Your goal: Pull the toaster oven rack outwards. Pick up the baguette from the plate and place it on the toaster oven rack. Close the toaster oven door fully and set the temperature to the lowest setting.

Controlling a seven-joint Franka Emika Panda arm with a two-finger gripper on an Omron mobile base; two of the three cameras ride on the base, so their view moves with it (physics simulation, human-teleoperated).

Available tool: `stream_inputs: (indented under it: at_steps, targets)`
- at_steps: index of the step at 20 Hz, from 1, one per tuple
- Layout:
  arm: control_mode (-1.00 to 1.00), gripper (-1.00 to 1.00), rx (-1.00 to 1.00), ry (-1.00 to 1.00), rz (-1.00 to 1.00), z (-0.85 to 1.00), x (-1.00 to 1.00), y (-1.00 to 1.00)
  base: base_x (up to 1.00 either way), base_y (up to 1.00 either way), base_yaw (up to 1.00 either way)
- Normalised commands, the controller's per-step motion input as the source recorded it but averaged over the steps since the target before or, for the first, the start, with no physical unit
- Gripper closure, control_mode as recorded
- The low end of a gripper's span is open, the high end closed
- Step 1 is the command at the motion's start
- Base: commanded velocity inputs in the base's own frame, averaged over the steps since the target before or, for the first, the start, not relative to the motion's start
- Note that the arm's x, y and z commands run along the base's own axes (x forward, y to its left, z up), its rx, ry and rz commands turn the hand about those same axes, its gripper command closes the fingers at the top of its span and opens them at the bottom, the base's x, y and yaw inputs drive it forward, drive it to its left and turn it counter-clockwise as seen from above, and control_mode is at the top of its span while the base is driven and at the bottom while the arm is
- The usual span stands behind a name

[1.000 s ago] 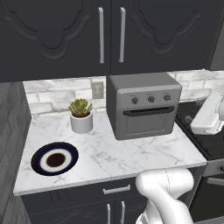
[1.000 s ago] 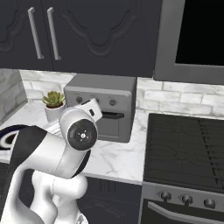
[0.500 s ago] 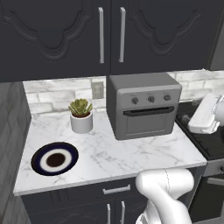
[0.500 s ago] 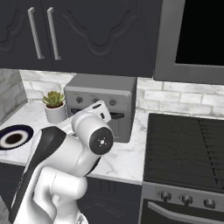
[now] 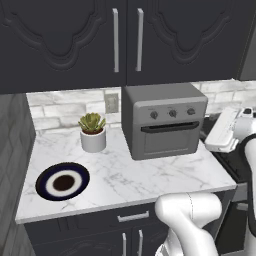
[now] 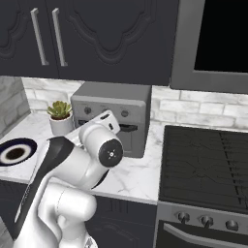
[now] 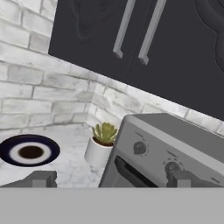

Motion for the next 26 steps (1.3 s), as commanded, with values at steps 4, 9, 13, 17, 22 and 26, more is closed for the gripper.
stream_inputs:
  at_steps: [4,9,13,17,22,26]
  targets:
    - [-1.0,-1.0,0.0,0.0,0.0,-0.13,0.22,0.16,0.0,0.0,0.0]
    - [-1.0,-1.0,0.0,0.0,0.0,-0.18,0.23,0.02,0.0,0.0,0.0]
    - [-1.0,-1.0,0.0,-0.02,0.0,-0.23,0.24,0.0,0.0,0.0,0.0]
    - [-1.0,-1.0,0.0,-0.08,0.0,-0.18,0.28,0.0,0.0,0.0,0.0]
    - [-1.0,-1.0,0.0,-0.1,0.0,-0.11,0.32,0.03,0.0,0.0,0.0]
    - [-1.0,-1.0,0.0,-0.05,-0.01,-0.03,0.29,0.03,0.0,0.0,0.0]
